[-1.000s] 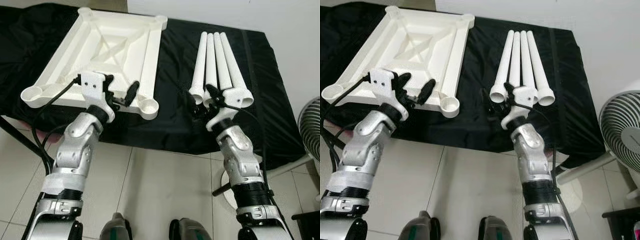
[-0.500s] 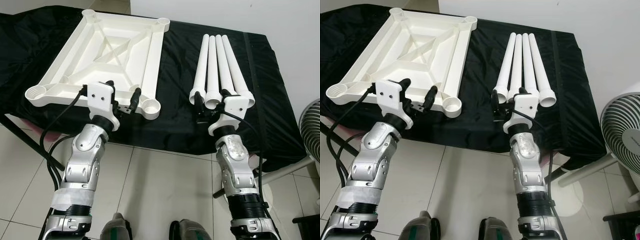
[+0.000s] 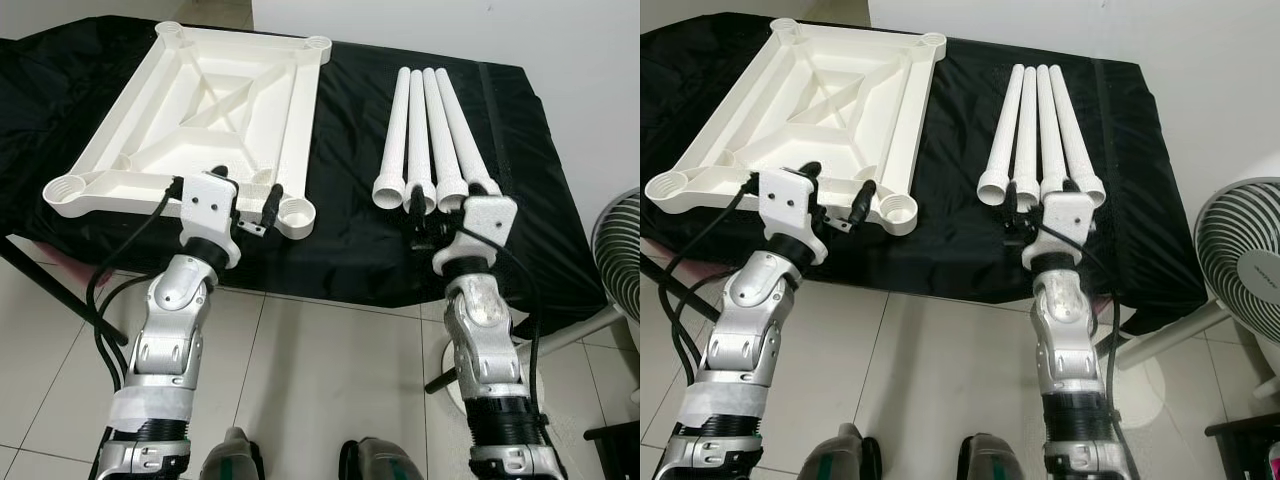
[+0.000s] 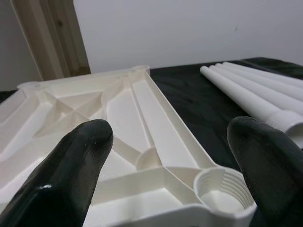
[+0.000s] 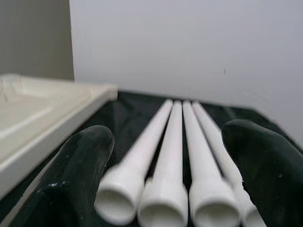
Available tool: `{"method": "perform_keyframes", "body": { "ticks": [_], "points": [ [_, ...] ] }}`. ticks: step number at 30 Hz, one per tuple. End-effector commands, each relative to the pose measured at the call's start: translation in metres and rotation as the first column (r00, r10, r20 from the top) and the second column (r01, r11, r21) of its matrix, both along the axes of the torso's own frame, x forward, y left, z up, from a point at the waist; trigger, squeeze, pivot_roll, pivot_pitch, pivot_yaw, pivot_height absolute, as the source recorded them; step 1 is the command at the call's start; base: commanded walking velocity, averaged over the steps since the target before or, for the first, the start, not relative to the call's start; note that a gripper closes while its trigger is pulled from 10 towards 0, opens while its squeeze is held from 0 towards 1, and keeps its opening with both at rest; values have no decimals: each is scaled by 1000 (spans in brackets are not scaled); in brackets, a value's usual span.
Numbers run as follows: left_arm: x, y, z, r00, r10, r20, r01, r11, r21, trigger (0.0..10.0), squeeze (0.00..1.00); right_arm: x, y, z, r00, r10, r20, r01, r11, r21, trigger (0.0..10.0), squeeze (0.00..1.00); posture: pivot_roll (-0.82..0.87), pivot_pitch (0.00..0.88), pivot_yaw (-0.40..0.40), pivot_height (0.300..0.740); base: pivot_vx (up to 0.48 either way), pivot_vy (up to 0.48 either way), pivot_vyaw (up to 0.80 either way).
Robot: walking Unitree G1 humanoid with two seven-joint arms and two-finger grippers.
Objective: Building children table
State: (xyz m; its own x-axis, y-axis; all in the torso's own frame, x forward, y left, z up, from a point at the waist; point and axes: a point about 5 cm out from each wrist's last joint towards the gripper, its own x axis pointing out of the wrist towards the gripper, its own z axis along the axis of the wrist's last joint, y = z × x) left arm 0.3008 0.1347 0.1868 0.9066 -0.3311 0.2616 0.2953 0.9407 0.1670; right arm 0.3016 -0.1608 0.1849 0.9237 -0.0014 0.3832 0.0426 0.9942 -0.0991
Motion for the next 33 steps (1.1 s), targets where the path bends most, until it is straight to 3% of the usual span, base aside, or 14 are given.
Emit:
{"method": "perform_keyframes", "body": {
  "ticks": [1, 13, 33],
  "points": [
    [3, 14, 3, 967, 254, -1, -253, 963, -88, 10000, 0, 0, -3, -3, 1000, -6, -9, 6, 1000, 0, 10000, 0, -9, 32, 17, 740, 0, 0, 0],
    [11, 8, -2, 979, 202, -38, -205, 972, -117, 10000, 0, -1, -8, -1, 1000, -27, -3, 27, 999, -38, 10000, 0, -55, 19, 20, 740, 0, 0, 0],
    [13, 13, 3, 975, 220, -19, -221, 967, -127, 10000, 0, 4, -1, 0, 1000, -6, 4, 6, 998, -61, 10000, 0, -35, 17, 9, 740, 348, 0, 0]
  ]
}}
